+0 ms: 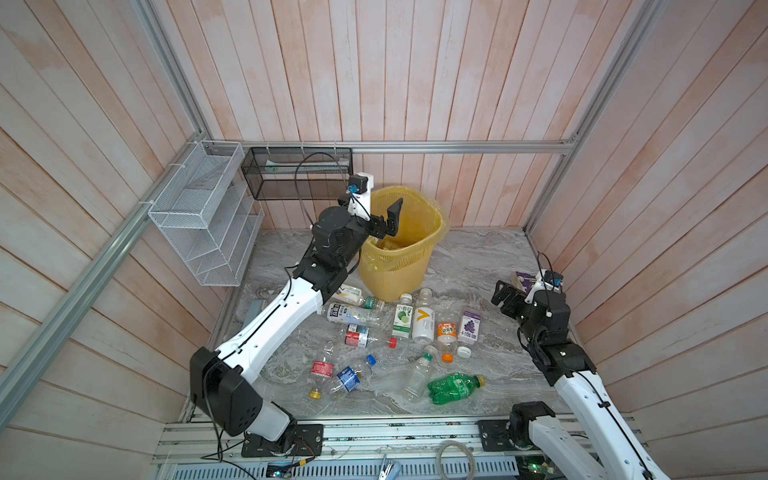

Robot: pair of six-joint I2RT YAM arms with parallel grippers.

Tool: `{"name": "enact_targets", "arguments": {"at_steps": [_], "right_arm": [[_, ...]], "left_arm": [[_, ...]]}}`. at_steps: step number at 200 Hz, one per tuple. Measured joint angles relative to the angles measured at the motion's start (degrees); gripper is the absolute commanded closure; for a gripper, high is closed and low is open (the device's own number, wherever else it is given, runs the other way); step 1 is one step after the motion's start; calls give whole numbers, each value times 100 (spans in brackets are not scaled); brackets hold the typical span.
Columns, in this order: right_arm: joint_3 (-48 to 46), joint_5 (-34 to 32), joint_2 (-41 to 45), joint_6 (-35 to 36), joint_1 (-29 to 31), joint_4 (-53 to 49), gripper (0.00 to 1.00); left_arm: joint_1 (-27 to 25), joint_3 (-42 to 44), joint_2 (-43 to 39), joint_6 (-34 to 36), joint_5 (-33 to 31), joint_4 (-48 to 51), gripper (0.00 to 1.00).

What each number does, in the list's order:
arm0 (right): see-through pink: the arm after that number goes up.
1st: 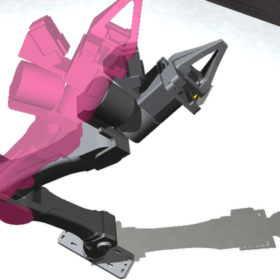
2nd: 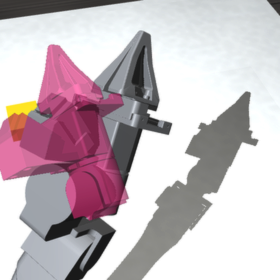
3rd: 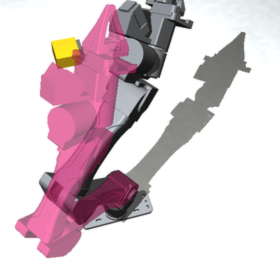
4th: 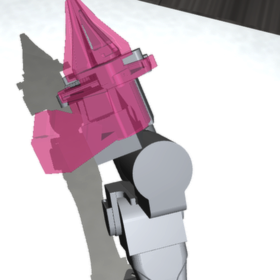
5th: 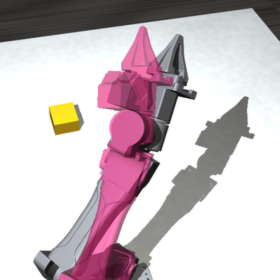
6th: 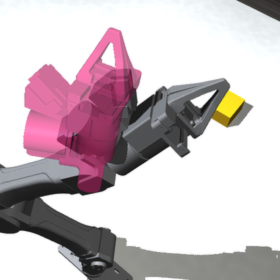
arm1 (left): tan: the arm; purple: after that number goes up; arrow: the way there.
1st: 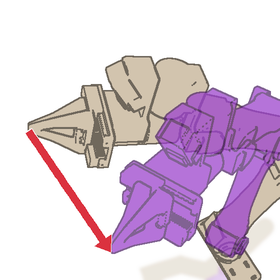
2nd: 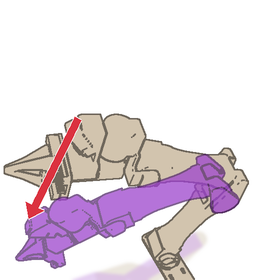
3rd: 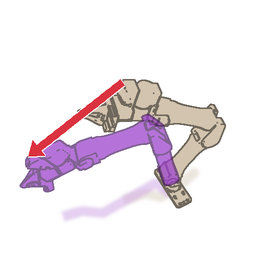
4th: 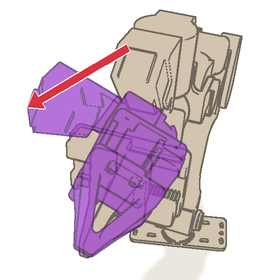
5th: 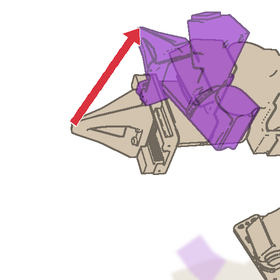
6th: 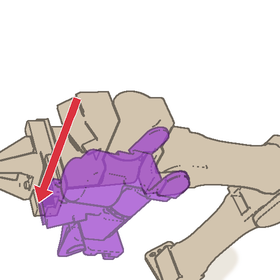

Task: Throw the plastic bottles in the bin
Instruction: 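Release the yellow bottle over the bin while the right arm lowers, then grasp the purple-labelled grape juice bottle with the right gripper and lift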

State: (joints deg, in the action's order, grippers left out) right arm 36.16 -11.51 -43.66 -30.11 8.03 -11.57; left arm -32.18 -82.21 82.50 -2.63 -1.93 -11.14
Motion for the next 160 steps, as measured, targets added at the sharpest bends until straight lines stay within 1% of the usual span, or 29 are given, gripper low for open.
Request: {"name": "enact_targets", "arguments": {"at_steps": [23,39,73,95,115,160], "right_arm": [[33,136,-79,-170,0,-225,3],[24,280,-140,-282,2,-356,4],[-122,595,-404,-485,2,-496,11],[-190,691,-831,-557,48,-546,12],[-192,673,-1248,-573,236,-549,10],[-50,463,-2352,-573,826,-586,7]], "left_arm": [[-79,452,-614,2,-92,-221,0],[-208,918,-973,7,-247,-282,0],[-503,1878,-1429,0,-549,-127,0],[-621,2382,-1685,-24,-721,63,0],[-625,2715,-1932,-61,-916,258,0],[-623,2938,-2271,-146,-1294,476,0]]}}
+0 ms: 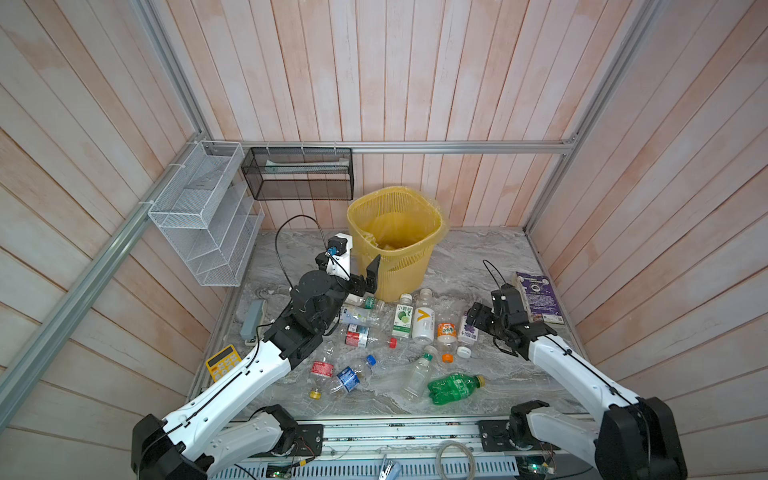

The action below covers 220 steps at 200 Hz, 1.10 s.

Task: Throw the plastic bottles in the bin
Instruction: 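Grasp the purple-labelled grape juice bottle with the right gripper and lift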

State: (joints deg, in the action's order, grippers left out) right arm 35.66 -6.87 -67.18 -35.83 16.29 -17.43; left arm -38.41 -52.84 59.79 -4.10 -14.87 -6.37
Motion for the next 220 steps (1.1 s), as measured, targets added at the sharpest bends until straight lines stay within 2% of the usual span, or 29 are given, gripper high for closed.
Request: {"name": "enact_targets", "arguments": {"at_steps": [46,74,152,220], "right_arm": [[229,-188,-713,-2,229,24,6],[245,-214,-927,4,238,52,12],[330,-256,-1405,94,234,79,16],[330,-245,-1530,151,153,109,32]], "left_arm": [[2,186,-212,-70,-223,46,0],[15,229,-278,-70,-317,111,0],[26,229,-302,-35,-422,280,0],[149,313,-437,37,-568,457,0]]}}
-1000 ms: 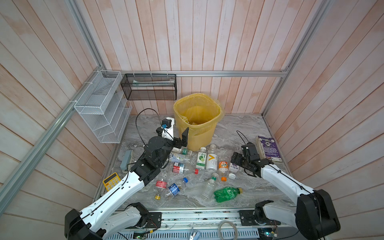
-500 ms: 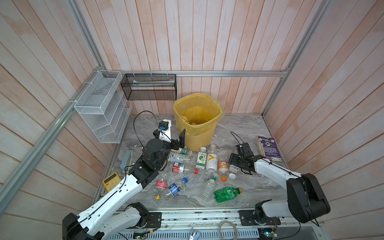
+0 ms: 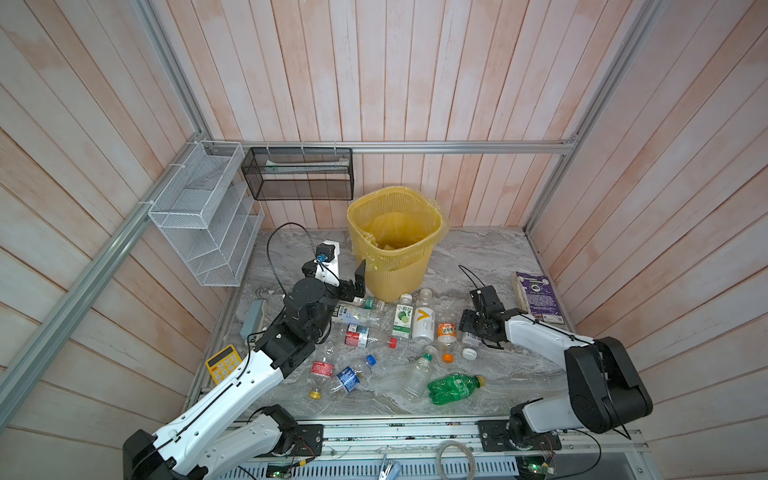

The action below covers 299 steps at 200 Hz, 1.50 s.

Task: Throw the plastic bottles in the bin
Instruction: 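Grasp the purple-labelled grape juice bottle with the right gripper and lift, then carry the grape juice bottle over the bin and open the right gripper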

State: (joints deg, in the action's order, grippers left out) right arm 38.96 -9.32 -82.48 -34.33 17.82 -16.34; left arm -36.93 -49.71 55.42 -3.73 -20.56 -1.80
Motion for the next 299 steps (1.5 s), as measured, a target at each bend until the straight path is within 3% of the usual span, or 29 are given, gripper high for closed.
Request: {"name": "enact_targets", "arguments": {"at_steps": [25,53,91,116,141,173,198,224,240,251,269,299], "right_arm": [[-2,81,348,-2,-114,48,36],[28,160,1384,44,-216,223,45],[448,59,3056,289,-291,704,44],[1272,-24,3399,490,-323,1110,44],[2262,151,2986,605,-332,1547,44],[3351,791,1727,409,-192,2181,44],[4990,1322,39,507,334,2033,30],[7394,1827,-1910,809,730,1008,15],[8373,1891,-2629,1008,835,321,5],[8535,1856,-2763,1115,850,-24,0],[8428,1727,-2634,1283,837,-306,0],[7698,1458,-1766,1438,817,-286,0]], "left_arm": [[105,83,-81,-118,-9,15,0],[348,271,-155,-411,-2,87,0],[717,505,-240,-866,-37,352,0],[1021,632,-306,-1241,-50,717,0],[1283,758,-310,-1633,-50,1163,0],[1327,979,-315,-2002,7,1558,0],[1331,1036,-295,-2179,87,1720,0],[1342,1034,-170,-2288,168,1847,0],[1349,1032,-118,-2312,188,1985,0],[1355,1029,-122,-2310,188,2052,0],[1357,1029,-181,-2310,186,2090,0],[1357,1008,-363,-2312,186,2092,0]]}}
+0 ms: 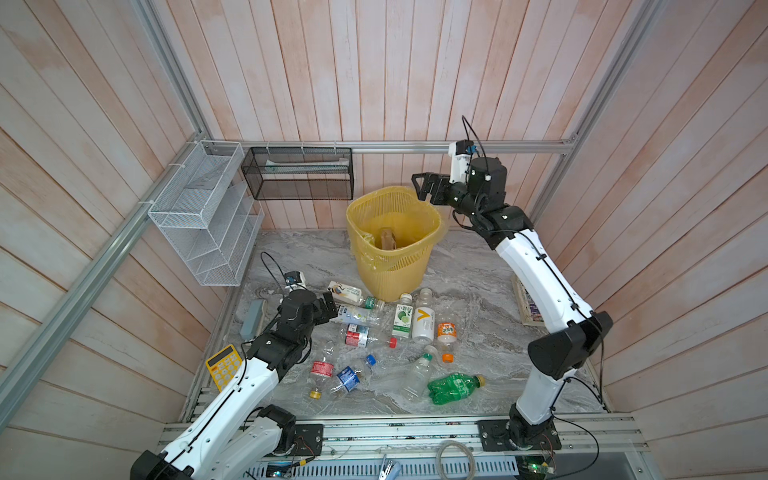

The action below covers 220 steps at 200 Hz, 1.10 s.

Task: Throw the plastic bottles in the bin
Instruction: 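Carry the grape juice bottle over the bin and open the right gripper, then lower the left gripper onto the clear green-labelled bottle while the right arm withdraws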

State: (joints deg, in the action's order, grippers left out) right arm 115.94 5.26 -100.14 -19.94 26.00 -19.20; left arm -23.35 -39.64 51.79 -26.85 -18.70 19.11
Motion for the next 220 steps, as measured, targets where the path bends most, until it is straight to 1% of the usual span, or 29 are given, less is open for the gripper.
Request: {"name": "enact_targets", "arguments": {"at_steps": [18,38,63,90,104,117,132,145,168,189,205,220], "right_arm": [[-719,-144,721,50,0,319,0],[-1766,-348,1580,66,0,767,0],[-2997,-619,2306,-35,-46,1040,0],[-4568,-938,2920,-529,-109,931,0],[-5429,-1152,3274,-835,-127,734,0],[-6102,-1287,3630,-1067,-232,542,0],[-6758,-1429,4140,-1305,-586,363,1],[-7123,-1464,4542,-1445,-960,306,1],[-7563,-1469,5136,-1572,-1600,278,1],[-7718,-1438,5322,-1609,-1880,219,1],[-7779,-1419,5348,-1613,-1941,216,1],[-7823,-1410,5346,-1641,-1969,205,1]], "left_arm": [[0,-2,-50,-9,0,-2,0],[0,-2,-70,-42,22,-20,0],[0,-2,-131,-42,52,-74,0],[-20,0,-166,-37,116,-162,0],[-142,0,-166,-7,129,-247,0],[-470,0,-157,74,33,-330,0],[-1069,-37,-66,234,-131,-387,0],[-1657,-166,144,400,-284,-396,0],[-2787,-658,837,662,-387,-341,0],[-3748,-1255,1665,826,-389,-155,0],[-4207,-1545,2181,914,-205,20,1],[-4382,-1668,2503,951,81,214,3]]}}
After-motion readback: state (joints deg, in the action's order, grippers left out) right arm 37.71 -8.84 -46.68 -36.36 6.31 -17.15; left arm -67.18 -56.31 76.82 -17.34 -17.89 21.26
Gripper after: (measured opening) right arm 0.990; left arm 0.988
